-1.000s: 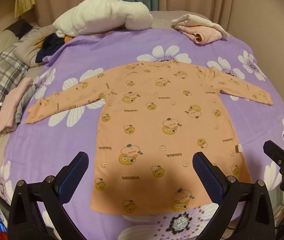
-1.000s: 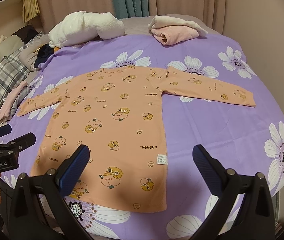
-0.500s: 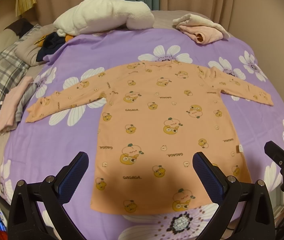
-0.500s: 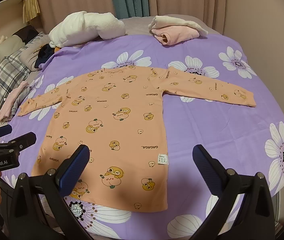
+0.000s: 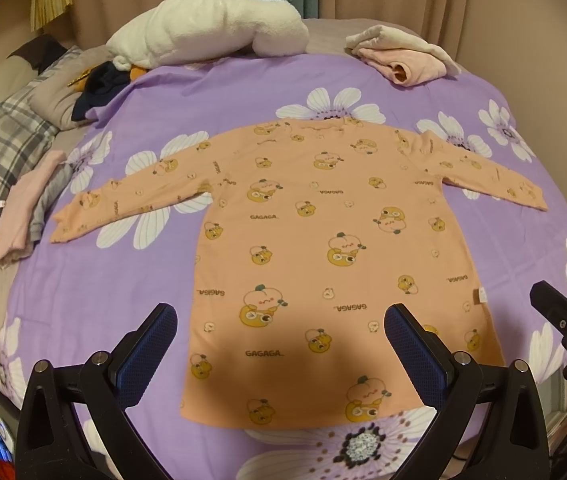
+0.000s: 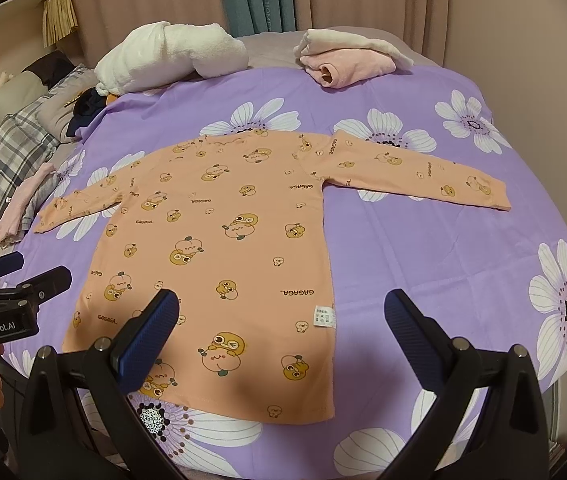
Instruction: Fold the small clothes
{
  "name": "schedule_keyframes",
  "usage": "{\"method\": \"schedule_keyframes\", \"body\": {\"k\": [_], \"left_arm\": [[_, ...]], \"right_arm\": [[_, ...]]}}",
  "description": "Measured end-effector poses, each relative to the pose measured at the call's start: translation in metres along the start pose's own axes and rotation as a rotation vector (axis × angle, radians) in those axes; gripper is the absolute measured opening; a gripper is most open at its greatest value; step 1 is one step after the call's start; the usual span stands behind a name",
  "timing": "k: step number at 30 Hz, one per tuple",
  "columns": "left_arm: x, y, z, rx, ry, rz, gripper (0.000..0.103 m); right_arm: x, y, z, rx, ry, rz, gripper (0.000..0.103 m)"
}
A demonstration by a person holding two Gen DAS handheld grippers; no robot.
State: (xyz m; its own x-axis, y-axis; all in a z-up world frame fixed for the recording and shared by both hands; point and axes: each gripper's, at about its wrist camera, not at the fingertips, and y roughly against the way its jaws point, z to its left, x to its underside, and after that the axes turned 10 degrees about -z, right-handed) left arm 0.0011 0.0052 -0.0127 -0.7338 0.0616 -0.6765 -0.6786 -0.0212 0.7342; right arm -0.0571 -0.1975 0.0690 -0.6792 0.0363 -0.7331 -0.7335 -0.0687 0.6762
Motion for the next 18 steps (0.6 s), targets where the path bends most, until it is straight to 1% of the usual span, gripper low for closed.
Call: {"method": "schedule_keyframes", "body": {"k": [2,5,6,9,14,16,18], "left_arm": [[0.001,-0.003,0.001,0.008,0.012,0.014,0.103],[0.001,-0.011,0.004,0.037,0.057,0.064,0.103],[0.002,-0.014,0.005,0.051,0.076,0.062,0.103],[0.003,-0.024,0.008,0.041,0.105,0.141,0.102],[0.003,-0.033,0.004,0.039,0.102,0.123,0.102],[0.001,-0.036,0.000,0.053,0.098,0.104,0.103],[-0.002,-0.040,-0.004,0.089,0.108,0.090,0.102]], "right_arm": [[0.001,-0.001,-0.002,0.000,-0.009,-0.002,0.103],[0.004,-0.005,-0.006,0.008,-0.023,0.020,0.103],[0.005,-0.006,-0.007,0.010,-0.030,0.020,0.103],[0.007,-0.010,-0.012,0.021,-0.042,0.032,0.103],[0.010,-0.015,-0.027,0.027,-0.092,0.060,0.103],[0.011,-0.019,-0.035,0.028,-0.122,0.086,0.103],[0.012,-0.022,-0.043,0.035,-0.141,0.097,0.103]]}}
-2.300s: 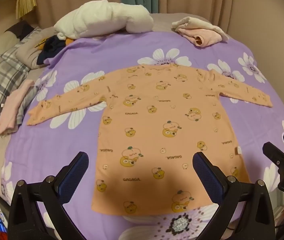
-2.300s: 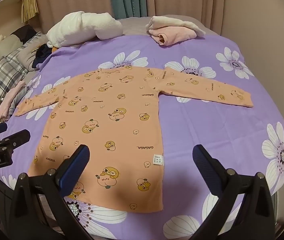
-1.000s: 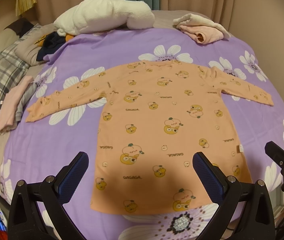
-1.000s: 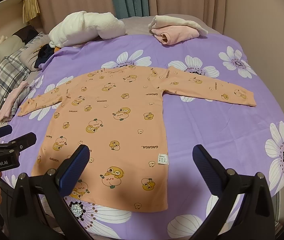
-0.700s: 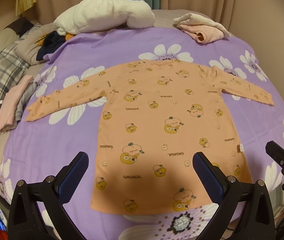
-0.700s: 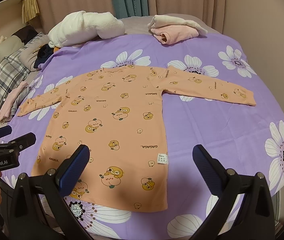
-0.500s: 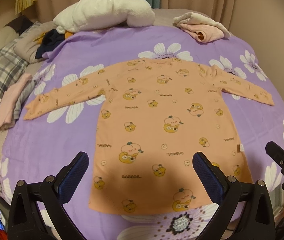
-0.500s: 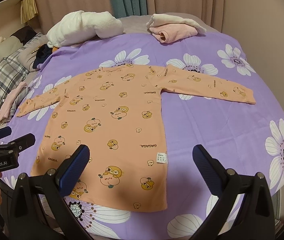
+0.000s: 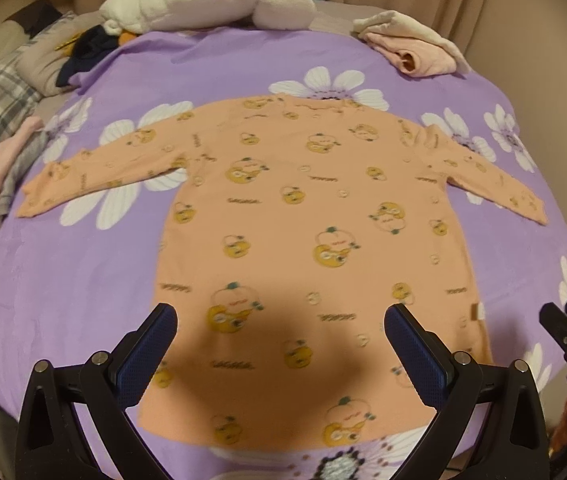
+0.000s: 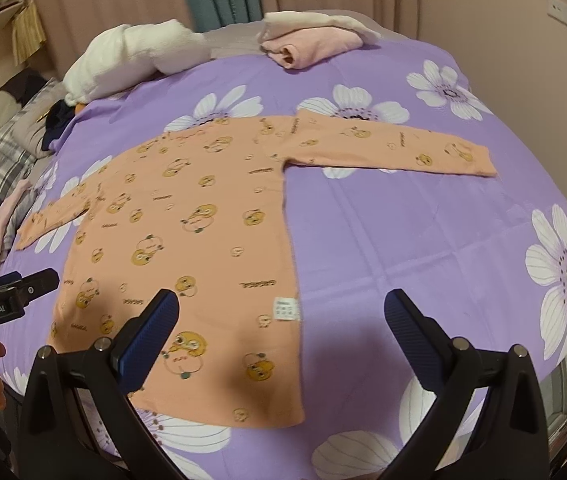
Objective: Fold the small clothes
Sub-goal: 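Reach down and grasp the orange shirt's sleeve cuff with the right gripper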
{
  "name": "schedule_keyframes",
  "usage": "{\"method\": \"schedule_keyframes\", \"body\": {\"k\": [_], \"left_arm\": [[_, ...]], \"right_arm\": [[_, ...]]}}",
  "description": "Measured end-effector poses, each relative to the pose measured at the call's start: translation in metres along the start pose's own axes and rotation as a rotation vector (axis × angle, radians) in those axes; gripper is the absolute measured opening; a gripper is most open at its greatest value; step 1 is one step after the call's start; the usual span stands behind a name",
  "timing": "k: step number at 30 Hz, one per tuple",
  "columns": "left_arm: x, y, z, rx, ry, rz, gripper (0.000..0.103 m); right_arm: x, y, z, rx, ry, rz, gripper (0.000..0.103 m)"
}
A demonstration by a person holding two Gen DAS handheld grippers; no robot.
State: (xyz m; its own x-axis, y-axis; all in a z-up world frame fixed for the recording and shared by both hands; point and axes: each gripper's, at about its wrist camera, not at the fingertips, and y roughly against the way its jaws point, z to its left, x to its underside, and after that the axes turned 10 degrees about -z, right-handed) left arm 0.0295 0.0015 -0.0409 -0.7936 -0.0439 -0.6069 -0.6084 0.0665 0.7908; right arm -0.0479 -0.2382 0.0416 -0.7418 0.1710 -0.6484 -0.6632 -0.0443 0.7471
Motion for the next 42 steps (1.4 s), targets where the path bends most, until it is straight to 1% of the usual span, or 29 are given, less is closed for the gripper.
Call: {"method": "schedule_keyframes", "body": {"k": [3,5,7,9,11,15,17,18,20,22,23,25,27,29,32,33,35,38,40,41,42], "left_arm": [[-0.005,-0.007,-0.005,0.057,0.039,0.007,0.102],[-0.009,-0.013,-0.006,0.080,0.077,0.015,0.102],[-0.012,-0.018,-0.006,0.090,0.100,0.015,0.102],[-0.017,-0.025,-0.007,0.102,0.124,0.017,0.102],[-0.022,-0.029,-0.007,0.114,0.140,0.011,0.102],[-0.034,-0.035,-0.009,0.135,0.146,-0.014,0.102],[-0.039,-0.037,-0.011,0.140,0.145,-0.023,0.102],[-0.042,-0.039,-0.012,0.142,0.146,-0.027,0.102],[-0.045,-0.043,-0.013,0.142,0.149,-0.028,0.102],[-0.047,-0.046,-0.013,0.136,0.148,-0.026,0.102],[-0.048,-0.049,-0.014,0.131,0.148,-0.023,0.102],[-0.050,-0.053,-0.014,0.128,0.152,-0.018,0.102],[-0.050,-0.057,-0.013,0.119,0.156,-0.014,0.102],[-0.050,-0.059,-0.012,0.110,0.159,-0.014,0.102],[-0.050,-0.064,-0.011,0.096,0.158,-0.006,0.102],[-0.051,-0.065,-0.010,0.094,0.158,-0.004,0.102],[-0.052,-0.069,-0.009,0.084,0.156,0.004,0.102],[-0.052,-0.074,-0.008,0.076,0.157,0.015,0.102],[-0.052,-0.076,-0.008,0.074,0.157,0.022,0.102],[-0.051,-0.077,-0.008,0.073,0.156,0.025,0.102],[-0.051,-0.078,-0.008,0.073,0.154,0.027,0.102]], "right_arm": [[-0.002,-0.008,-0.020,-0.017,-0.049,-0.010,0.103],[-0.004,-0.016,-0.037,-0.043,-0.112,-0.018,0.103],[-0.007,-0.027,-0.060,-0.079,-0.211,-0.024,0.103],[-0.009,-0.040,-0.087,-0.093,-0.314,-0.030,0.103],[-0.012,-0.052,-0.111,-0.069,-0.395,-0.033,0.103],[-0.022,-0.072,-0.151,-0.010,-0.490,-0.089,0.102],[-0.027,-0.085,-0.174,-0.004,-0.560,-0.117,0.102],[-0.031,-0.091,-0.188,-0.018,-0.592,-0.140,0.100],[-0.036,-0.105,-0.211,-0.005,-0.659,-0.152,0.097],[-0.040,-0.115,-0.229,0.010,-0.712,-0.159,0.091],[-0.040,-0.120,-0.237,0.014,-0.736,-0.166,0.089],[-0.044,-0.131,-0.251,0.005,-0.781,-0.182,0.082],[-0.049,-0.138,-0.260,0.000,-0.813,-0.213,0.078],[-0.056,-0.142,-0.269,-0.001,-0.835,-0.243,0.075],[-0.063,-0.150,-0.281,0.010,-0.866,-0.265,0.071],[-0.064,-0.152,-0.285,0.018,-0.878,-0.270,0.066],[-0.068,-0.157,-0.295,0.019,-0.902,-0.283,0.062],[-0.069,-0.162,-0.301,0.023,-0.919,-0.287,0.048],[-0.068,-0.165,-0.305,0.027,-0.934,-0.287,0.036],[-0.067,-0.167,-0.306,0.027,-0.940,-0.287,0.033],[-0.066,-0.167,-0.308,0.031,-0.948,-0.288,0.025]]}}
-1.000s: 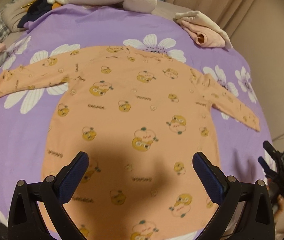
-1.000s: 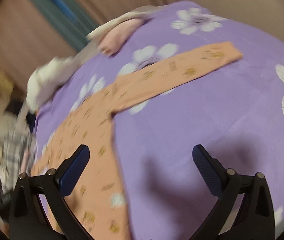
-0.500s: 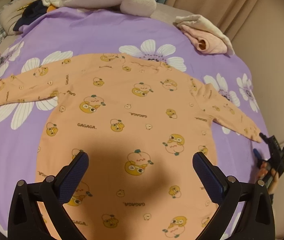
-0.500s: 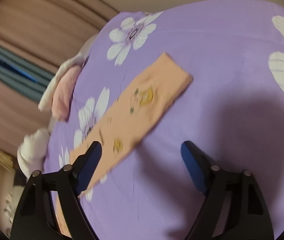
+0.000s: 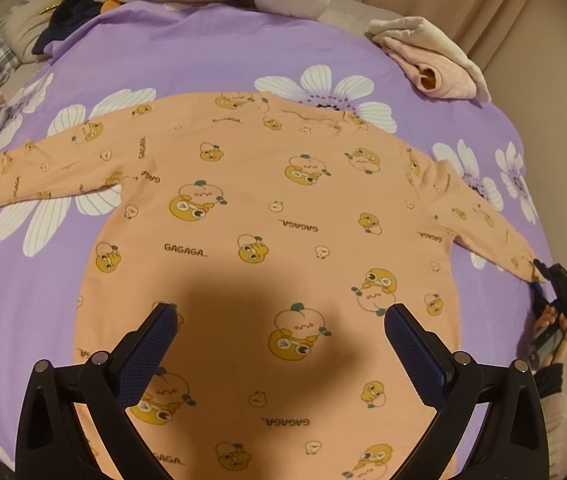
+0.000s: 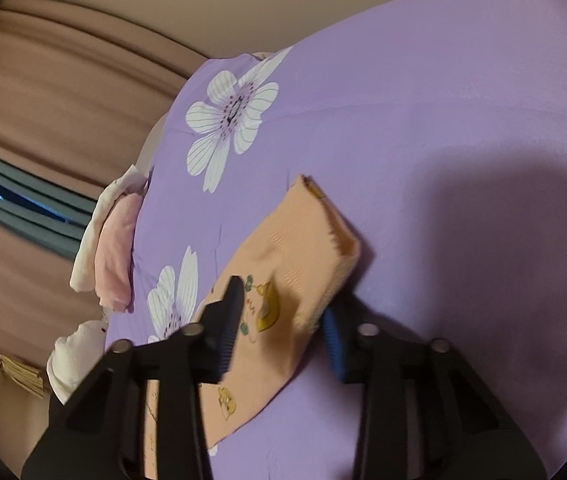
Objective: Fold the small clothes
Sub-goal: 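Reach down and grasp the orange shirt's sleeve cuff with the right gripper, then lift the sleeve and fold it across the shirt body, open right gripper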
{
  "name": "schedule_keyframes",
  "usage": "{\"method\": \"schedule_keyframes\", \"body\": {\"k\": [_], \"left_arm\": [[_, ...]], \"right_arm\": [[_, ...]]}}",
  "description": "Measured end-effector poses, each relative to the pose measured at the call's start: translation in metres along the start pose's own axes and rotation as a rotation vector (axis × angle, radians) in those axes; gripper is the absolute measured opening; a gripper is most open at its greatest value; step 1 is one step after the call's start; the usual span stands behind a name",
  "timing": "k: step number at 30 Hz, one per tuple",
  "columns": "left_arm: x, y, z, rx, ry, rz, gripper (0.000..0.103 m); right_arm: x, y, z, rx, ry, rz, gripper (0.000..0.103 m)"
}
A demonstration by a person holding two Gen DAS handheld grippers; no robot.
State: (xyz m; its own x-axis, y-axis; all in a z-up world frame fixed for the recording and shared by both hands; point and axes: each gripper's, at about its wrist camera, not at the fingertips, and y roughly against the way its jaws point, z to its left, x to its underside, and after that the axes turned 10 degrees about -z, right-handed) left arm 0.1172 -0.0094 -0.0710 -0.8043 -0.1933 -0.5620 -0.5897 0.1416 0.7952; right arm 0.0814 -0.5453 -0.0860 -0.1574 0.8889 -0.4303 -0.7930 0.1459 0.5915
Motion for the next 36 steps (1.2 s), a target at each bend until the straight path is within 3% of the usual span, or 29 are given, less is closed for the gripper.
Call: {"method": "schedule_keyframes", "body": {"k": [3,9,20,27,36], "left_arm": [[0.001,-0.001,0.001,-0.003,-0.005,0.003,0.102],[0.000,0.002,0.009,-0.003,0.014,-0.003,0.102],[0.006,0.019,0.040,-0.009,0.065,-0.016,0.102],[0.010,0.037,0.068,0.003,0.087,-0.040,0.102],[0.012,0.054,0.122,-0.012,0.174,-0.073,0.102]], "right_arm": [[-0.001,-0.003,-0.004,0.019,0.000,0.000,0.011],[0.000,0.008,0.015,0.005,0.096,-0.007,0.009],[0.034,0.049,0.157,-0.152,0.489,0.013,0.008],[0.094,0.069,0.254,-0.289,0.671,0.079,0.008],[0.212,0.087,0.363,-0.411,0.940,0.138,0.008]]}}
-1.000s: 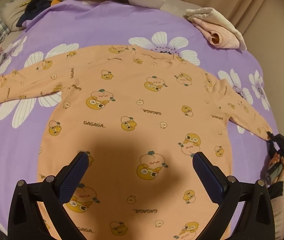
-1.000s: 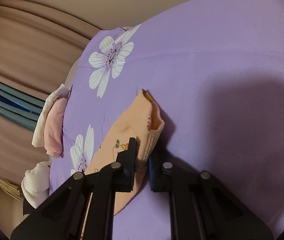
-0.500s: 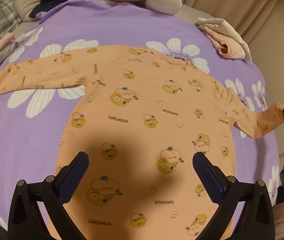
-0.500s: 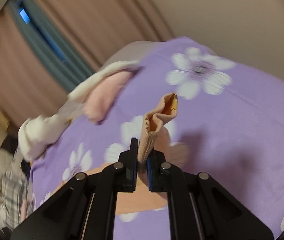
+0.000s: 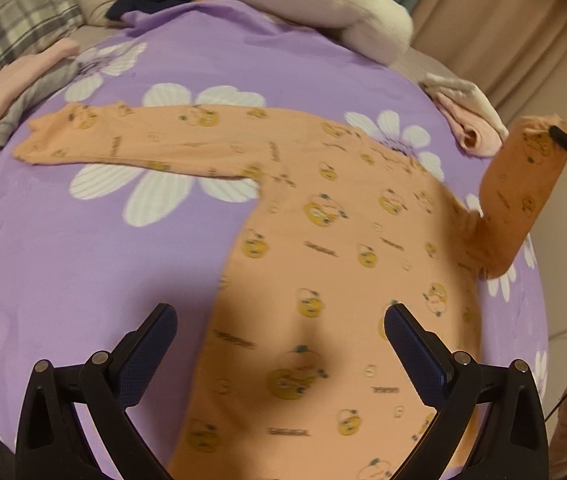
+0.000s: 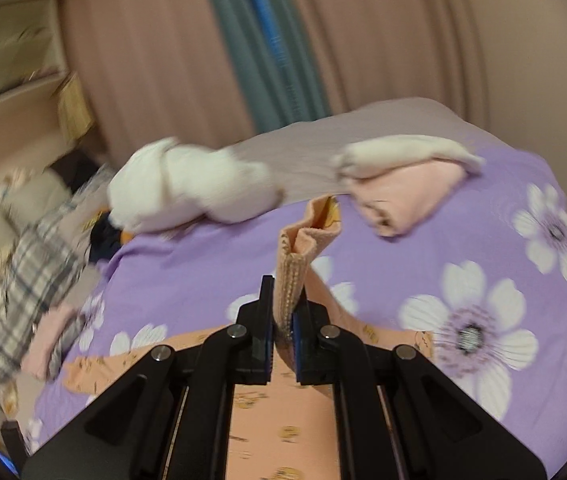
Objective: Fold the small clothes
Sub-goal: 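Lift the sleeve and fold it across the shirt body, open right gripper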
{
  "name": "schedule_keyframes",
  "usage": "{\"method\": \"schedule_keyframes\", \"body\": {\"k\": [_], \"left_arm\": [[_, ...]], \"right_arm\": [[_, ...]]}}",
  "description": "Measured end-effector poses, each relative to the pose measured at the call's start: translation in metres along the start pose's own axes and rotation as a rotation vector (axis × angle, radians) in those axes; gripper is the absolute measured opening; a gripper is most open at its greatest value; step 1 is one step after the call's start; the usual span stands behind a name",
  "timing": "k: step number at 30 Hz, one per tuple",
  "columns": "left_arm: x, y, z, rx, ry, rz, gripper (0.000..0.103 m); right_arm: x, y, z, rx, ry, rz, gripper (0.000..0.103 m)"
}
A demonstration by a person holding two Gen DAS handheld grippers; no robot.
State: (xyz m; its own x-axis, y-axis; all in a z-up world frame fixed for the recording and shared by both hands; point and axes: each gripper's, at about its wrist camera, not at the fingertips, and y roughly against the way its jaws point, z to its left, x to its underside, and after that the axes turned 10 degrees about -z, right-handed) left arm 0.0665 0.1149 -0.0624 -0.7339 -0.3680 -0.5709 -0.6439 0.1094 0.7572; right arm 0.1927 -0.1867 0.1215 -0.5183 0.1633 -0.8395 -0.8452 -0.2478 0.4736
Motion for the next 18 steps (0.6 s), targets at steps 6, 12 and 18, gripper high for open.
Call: {"method": "schedule_keyframes", "body": {"k": [6,12,18], "left_arm": [[-0.004,0.003,0.031,-0.033,0.050,-0.012,0.102],[-0.008,0.001,0.051,-0.060,0.093,-0.018,0.102],[-0.016,-0.006,0.055,-0.040,0.114,-0.027,0.102]], "right_arm": [[0.046,-0.052,0.076,0.006,0.215,0.099,0.008],[0.124,-0.090,0.130,-0.002,0.413,0.241,0.009],[0.182,-0.114,0.158,-0.031,0.563,0.349,0.023]]}}
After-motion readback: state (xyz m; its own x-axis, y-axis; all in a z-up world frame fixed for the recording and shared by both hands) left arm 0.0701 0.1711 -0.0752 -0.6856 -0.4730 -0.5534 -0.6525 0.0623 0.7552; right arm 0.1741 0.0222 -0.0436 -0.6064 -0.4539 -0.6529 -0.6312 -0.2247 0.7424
